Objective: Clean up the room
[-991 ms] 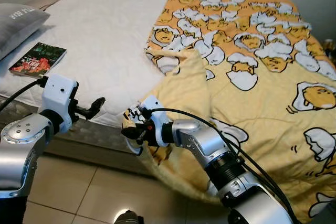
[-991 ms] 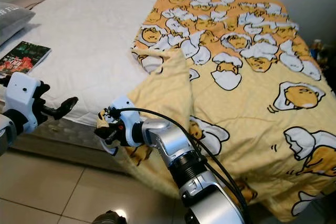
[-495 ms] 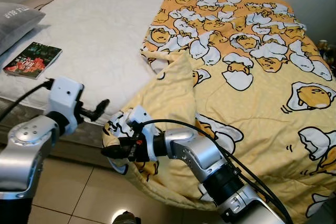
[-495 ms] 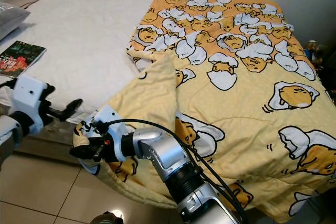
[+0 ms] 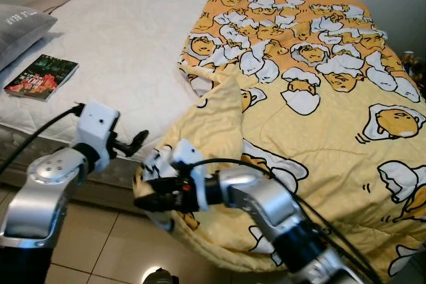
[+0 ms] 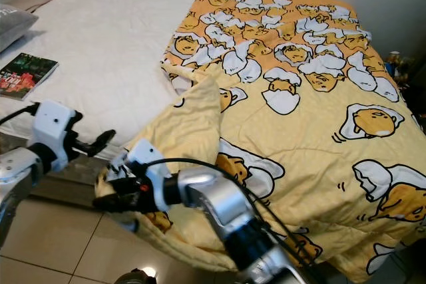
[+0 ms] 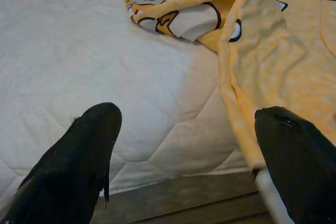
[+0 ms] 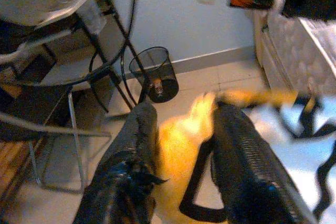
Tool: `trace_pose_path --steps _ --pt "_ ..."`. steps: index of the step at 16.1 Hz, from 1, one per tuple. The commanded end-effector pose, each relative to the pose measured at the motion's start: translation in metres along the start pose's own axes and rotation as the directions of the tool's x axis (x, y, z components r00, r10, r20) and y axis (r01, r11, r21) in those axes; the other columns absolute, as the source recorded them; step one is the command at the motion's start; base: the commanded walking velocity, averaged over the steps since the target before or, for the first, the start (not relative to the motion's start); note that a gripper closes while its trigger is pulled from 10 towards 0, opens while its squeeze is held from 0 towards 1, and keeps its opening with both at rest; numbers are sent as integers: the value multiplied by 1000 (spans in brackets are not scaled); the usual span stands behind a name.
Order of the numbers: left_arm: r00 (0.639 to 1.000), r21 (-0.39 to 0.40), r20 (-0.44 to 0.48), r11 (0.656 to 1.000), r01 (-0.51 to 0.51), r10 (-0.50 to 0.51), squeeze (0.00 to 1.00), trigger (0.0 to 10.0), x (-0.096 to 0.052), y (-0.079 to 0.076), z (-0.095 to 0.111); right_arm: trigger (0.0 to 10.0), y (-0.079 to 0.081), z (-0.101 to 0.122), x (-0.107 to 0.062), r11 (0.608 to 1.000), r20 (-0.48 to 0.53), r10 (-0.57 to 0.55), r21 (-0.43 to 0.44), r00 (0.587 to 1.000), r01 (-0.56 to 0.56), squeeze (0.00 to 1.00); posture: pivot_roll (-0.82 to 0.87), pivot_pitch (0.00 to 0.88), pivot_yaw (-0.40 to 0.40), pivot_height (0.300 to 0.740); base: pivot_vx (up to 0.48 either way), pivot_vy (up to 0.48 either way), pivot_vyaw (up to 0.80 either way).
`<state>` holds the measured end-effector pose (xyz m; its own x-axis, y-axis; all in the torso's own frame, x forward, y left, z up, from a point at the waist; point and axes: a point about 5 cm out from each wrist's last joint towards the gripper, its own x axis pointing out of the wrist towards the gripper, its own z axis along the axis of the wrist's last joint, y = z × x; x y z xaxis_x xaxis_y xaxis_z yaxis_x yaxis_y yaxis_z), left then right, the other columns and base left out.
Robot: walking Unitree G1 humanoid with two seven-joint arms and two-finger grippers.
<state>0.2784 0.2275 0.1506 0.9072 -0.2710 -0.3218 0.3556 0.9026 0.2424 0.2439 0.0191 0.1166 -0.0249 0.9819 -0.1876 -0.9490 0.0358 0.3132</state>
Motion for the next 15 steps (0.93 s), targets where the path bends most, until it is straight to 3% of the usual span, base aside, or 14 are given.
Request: trace_pose_path --steps 1,2,6,9,10,12,13,14,15 --pt "1000 13 -2 1000 11 -11 0 10000 3 -1 0 10000 3 0 -1 1000 -16 8 -24 1000 -8 1000 52 0 -8 740 0 0 0" --pt "1000 14 -7 1000 15 -15 0 10000 4 -2 -1 10000 -1 -3 -4 999 -39 -37 -31 999 36 0 44 0 -6 740 0 0 0" --pt "999 26 -15 999 44 -43 0 10000 10 -11 -4 10000 -12 -18 -24 985 -106 -174 -43 979 170 0 21 0 -3 740 0 0 0" --pt "999 6 7 999 53 -53 0 10000 12 -23 -6 10000 -32 -24 -61 916 -45 -399 28 916 400 0 24 0 -15 740 0 0 0" --pt "998 -4 26 999 54 -54 0 10000 13 -30 -6 10000 -38 -27 -77 869 -22 -491 60 871 491 0 23 0 -16 740 0 0 0" --pt "996 -39 63 997 61 -59 0 10000 16 -51 -3 10000 -50 -35 -117 698 25 -712 133 702 703 0 20 0 -7 740 0 0 0" --pt "996 -47 70 997 64 -60 0 10000 17 -55 -2 10000 -51 -37 -125 656 30 -751 149 660 740 0 17 0 -3 740 0 0 0" --pt "995 -56 82 996 67 -62 0 10000 18 -62 -2 10000 -53 -41 -138 579 36 -812 176 583 796 0 13 0 5 740 0 0 0" --pt "995 -55 81 997 57 -52 0 10000 20 -70 -3 10000 -53 -48 -154 469 43 -881 223 472 855 0 5 0 17 740 0 0 0"
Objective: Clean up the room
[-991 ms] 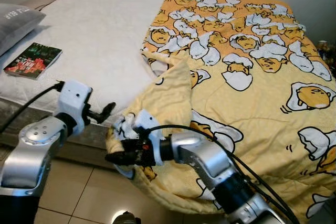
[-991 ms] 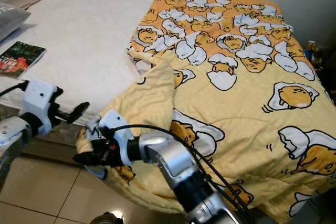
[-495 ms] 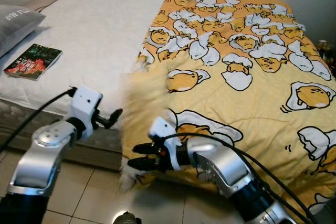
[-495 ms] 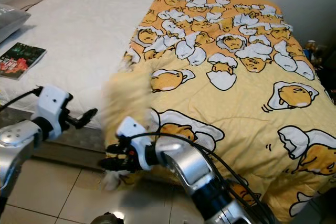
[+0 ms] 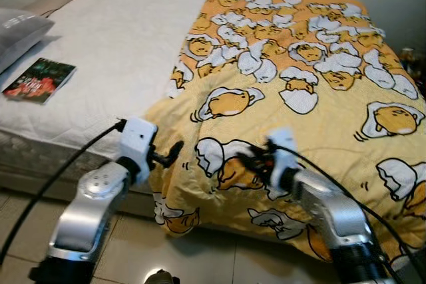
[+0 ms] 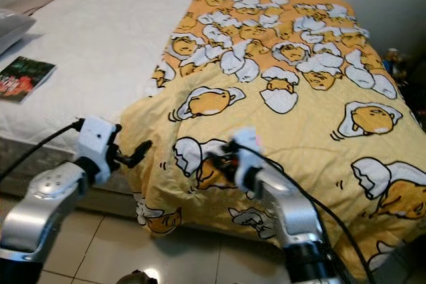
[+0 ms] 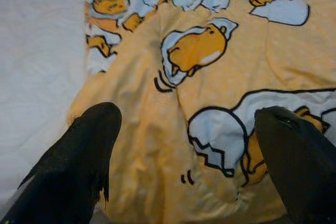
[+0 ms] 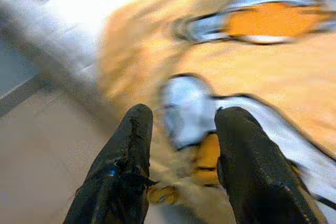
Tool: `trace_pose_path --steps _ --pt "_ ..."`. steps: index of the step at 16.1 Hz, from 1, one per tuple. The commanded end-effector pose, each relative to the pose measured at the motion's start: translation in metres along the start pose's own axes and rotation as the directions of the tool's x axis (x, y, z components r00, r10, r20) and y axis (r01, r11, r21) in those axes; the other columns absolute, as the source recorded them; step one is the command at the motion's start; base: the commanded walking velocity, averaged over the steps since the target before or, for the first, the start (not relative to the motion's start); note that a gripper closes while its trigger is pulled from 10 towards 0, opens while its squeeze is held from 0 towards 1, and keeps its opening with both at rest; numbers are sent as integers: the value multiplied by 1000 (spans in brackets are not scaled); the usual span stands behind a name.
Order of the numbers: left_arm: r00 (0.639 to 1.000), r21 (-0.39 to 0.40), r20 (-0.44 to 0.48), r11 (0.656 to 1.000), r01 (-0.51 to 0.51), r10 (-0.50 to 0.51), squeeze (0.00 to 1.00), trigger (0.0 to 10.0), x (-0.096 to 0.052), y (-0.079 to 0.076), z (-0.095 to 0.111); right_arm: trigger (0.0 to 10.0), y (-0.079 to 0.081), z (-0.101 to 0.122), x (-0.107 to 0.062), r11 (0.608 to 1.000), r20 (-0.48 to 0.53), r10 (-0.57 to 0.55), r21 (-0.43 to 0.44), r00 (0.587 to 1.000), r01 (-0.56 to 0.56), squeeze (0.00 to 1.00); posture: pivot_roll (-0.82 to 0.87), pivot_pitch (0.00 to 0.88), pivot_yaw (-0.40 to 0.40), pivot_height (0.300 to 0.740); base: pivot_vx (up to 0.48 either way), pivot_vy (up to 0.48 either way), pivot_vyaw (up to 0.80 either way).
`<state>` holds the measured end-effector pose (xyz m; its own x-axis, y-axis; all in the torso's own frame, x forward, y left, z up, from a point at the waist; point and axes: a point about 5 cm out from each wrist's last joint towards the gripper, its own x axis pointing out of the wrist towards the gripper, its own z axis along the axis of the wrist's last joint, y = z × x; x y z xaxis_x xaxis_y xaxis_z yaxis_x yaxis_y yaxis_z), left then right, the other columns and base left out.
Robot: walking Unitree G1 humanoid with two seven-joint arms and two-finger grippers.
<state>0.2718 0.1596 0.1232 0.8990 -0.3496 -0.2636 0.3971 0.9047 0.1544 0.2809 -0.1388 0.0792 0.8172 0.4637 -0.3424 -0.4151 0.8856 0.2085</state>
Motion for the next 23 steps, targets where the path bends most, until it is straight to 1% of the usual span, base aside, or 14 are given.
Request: trace_pose_path --steps 1,2,3,4,6,8,10,12,14,18,23 --pt "1000 22 -5 1000 -21 21 0 10000 0 -5 -2 10000 -16 3 -11 992 51 -124 33 991 123 0 -1 0 23 740 0 0 0" --pt "999 4 -17 999 -50 50 0 10000 2 -7 -5 10000 -26 -1 -21 981 62 -194 44 979 191 0 -9 0 32 740 0 0 0" --pt "998 -2 -20 998 -59 59 0 10000 2 -7 -5 10000 -28 -2 -24 978 64 -206 46 976 203 0 -9 0 32 740 0 0 0" --pt "996 -26 -26 996 -85 84 0 10000 3 -4 -6 10000 -30 -3 -30 973 74 -229 40 971 226 0 -22 0 46 740 0 0 0" --pt "995 -30 -21 994 -102 101 0 10000 2 -2 -6 10000 -29 -4 -38 964 99 -264 59 960 259 0 -33 0 57 740 0 148 0" --pt "994 -20 -12 994 -108 108 0 10000 3 -1 -5 10000 -26 -10 -42 959 95 -284 34 954 282 0 -32 0 59 740 0 356 0" --pt "993 -11 2 993 -119 119 0 10000 4 1 -2 10000 -22 -20 -48 953 80 -303 37 950 301 0 -29 0 58 740 0 352 0" --pt "991 -9 3 991 -132 132 0 10000 4 3 -3 10000 -19 -23 -49 953 73 -303 37 950 301 0 -26 0 54 740 0 351 0" --pt "990 -5 2 990 -141 141 0 10000 4 5 -4 10000 -18 -24 -45 953 70 -304 34 950 303 0 -22 0 51 740 0 352 0" --pt "989 4 4 989 -148 148 0 10000 4 7 -3 10000 -16 -19 -42 951 83 -310 41 947 308 0 -20 0 52 740 0 353 0" --pt "988 12 8 988 -153 152 0 10000 4 9 -2 10000 -18 -20 -43 944 81 -330 55 940 327 0 -16 0 54 740 0 346 0"
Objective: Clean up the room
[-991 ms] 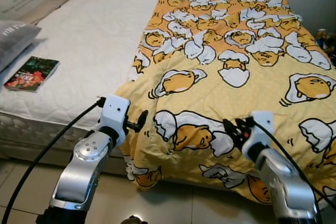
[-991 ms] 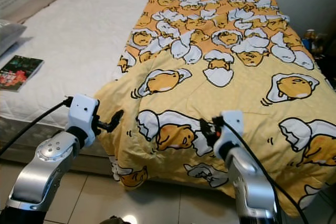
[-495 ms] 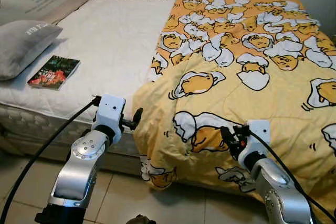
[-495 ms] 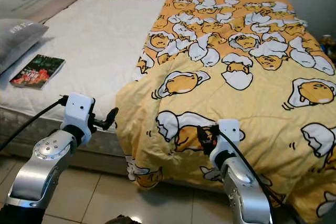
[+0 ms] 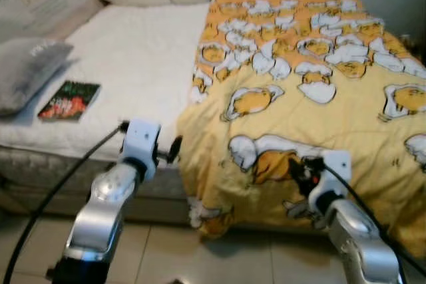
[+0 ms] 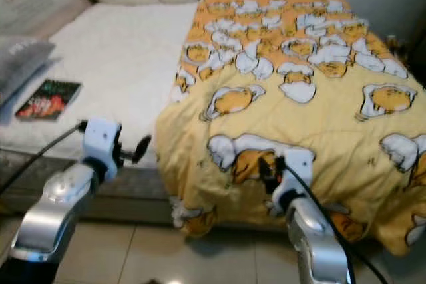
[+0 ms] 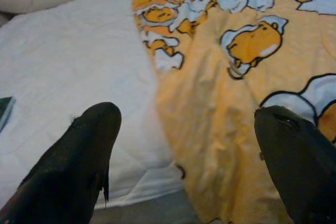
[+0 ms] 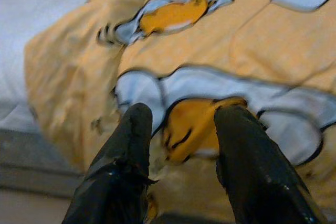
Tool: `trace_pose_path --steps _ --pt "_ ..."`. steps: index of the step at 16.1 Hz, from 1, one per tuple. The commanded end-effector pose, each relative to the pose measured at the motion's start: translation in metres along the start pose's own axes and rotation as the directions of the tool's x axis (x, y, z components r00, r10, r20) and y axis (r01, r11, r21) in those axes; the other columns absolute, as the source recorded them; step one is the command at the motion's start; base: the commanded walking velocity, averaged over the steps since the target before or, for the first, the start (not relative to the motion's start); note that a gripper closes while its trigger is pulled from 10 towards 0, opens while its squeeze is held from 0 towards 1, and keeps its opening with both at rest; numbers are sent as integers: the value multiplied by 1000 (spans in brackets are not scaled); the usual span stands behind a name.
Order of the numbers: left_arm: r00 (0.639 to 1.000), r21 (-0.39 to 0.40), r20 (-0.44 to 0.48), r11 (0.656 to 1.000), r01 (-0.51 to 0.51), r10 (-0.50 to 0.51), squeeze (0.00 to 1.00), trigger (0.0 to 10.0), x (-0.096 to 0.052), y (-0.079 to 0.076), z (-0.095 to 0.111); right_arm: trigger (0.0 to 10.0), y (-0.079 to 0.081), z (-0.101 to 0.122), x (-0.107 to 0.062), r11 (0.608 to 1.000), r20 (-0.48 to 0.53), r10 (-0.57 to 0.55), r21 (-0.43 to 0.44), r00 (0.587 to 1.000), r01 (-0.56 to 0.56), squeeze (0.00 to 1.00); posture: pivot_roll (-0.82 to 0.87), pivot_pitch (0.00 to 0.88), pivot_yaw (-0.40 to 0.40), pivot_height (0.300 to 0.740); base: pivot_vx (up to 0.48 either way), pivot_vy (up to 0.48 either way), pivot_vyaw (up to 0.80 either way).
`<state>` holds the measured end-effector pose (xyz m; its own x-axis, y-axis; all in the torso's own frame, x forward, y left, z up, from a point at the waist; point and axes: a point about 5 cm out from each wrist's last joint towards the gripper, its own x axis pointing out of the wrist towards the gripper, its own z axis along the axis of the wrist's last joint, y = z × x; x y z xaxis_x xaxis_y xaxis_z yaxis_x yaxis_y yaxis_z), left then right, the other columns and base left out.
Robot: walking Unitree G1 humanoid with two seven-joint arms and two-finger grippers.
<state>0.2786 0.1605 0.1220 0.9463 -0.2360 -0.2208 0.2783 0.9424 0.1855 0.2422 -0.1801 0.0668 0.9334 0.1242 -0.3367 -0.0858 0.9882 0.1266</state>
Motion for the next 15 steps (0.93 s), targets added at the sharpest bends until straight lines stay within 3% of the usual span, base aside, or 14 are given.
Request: trace_pose_path --steps 1,5,9,15 --pt "1000 15 -15 1000 -25 25 0 10000 -2 7 -3 10000 7 5 3 1000 19 20 6 1000 -21 0 -16 0 54 740 0 345 0" --pt "1000 15 -15 1000 -23 23 0 10000 -2 7 -3 10000 9 5 3 1000 18 24 14 1000 -25 0 -17 0 54 740 0 341 0" --pt "999 -54 -3 997 -47 46 0 10000 -6 6 -8 10000 10 6 2 999 11 42 15 999 -42 0 -15 0 38 740 0 340 0" --pt "997 -97 56 994 -45 50 0 10000 -17 2 -6 10000 15 10 5 996 6 95 -3 995 -95 0 19 0 -2 740 0 0 0"
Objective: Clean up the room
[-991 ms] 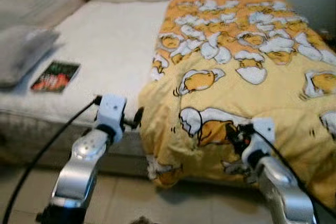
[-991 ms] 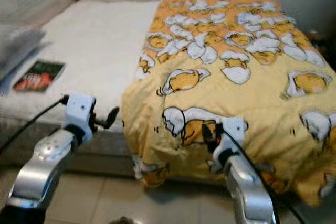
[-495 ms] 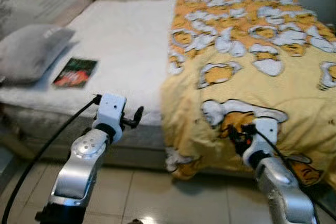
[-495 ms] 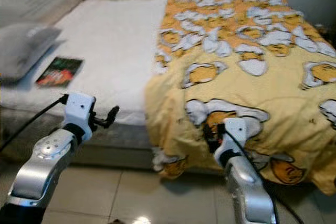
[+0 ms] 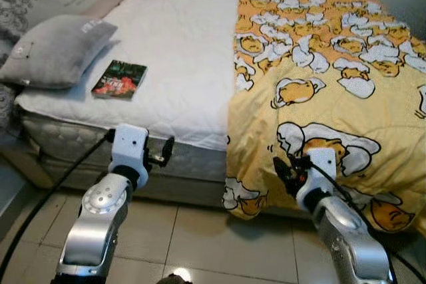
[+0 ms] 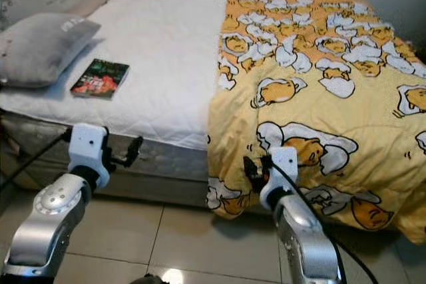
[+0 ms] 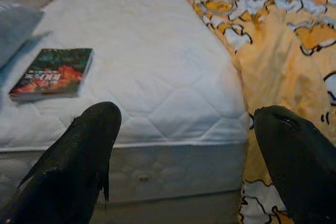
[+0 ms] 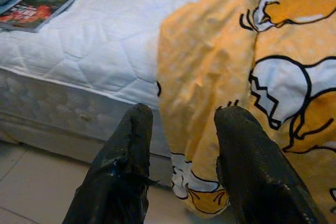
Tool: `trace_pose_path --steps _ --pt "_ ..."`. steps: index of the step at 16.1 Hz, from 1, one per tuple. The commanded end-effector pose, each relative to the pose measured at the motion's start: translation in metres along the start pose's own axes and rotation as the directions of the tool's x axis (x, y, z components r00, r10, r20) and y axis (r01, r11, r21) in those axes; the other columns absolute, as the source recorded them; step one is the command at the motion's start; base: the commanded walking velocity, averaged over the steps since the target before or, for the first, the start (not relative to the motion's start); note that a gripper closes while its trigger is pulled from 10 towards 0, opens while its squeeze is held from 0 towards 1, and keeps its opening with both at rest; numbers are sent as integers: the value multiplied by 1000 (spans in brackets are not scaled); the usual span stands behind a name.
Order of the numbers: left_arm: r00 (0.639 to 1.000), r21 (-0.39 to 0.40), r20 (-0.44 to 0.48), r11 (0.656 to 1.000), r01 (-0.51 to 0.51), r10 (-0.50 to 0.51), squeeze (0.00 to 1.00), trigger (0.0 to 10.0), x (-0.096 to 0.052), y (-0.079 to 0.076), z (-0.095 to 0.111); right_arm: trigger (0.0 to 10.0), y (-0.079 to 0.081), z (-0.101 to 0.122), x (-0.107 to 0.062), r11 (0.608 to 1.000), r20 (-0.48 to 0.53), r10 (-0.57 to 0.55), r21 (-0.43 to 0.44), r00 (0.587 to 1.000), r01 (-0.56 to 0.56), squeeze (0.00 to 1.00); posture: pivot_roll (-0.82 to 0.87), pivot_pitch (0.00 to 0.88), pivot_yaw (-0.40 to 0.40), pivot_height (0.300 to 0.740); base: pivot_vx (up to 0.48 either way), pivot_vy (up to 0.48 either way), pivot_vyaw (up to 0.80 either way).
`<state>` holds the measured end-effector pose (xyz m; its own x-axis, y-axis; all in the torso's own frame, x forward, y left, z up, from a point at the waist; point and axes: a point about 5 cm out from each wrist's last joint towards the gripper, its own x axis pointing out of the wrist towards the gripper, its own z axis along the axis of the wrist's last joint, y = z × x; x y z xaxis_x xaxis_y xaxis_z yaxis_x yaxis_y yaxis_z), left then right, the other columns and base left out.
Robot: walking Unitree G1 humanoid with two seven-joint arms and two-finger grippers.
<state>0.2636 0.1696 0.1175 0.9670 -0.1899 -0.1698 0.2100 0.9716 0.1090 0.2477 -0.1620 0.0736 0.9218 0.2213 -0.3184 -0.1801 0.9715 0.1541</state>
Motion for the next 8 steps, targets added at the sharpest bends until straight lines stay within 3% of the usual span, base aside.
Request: trace_pose_path --steps 1,2,4,8 --pt "1000 -5 15 1000 9 -8 0 10000 -1 -1 3 10000 -3 3 0 1000 -1 -2 4 1000 2 0 19 0 -3 740 0 0 0" --pt "1000 -6 14 1000 8 -8 0 10000 -2 -1 3 10000 -2 3 0 1000 -2 -1 6 1000 1 0 19 0 -3 740 0 0 0" --pt "1000 -8 23 1000 3 -3 0 10000 -3 -1 3 10000 -2 3 0 1000 -5 10 7 1000 -10 0 22 0 -5 740 253 0 -650" --pt "1000 -3 22 1000 -5 5 0 10000 -3 2 4 10000 1 5 2 1000 1 29 -8 1000 -29 0 27 0 -5 740 276 0 0"
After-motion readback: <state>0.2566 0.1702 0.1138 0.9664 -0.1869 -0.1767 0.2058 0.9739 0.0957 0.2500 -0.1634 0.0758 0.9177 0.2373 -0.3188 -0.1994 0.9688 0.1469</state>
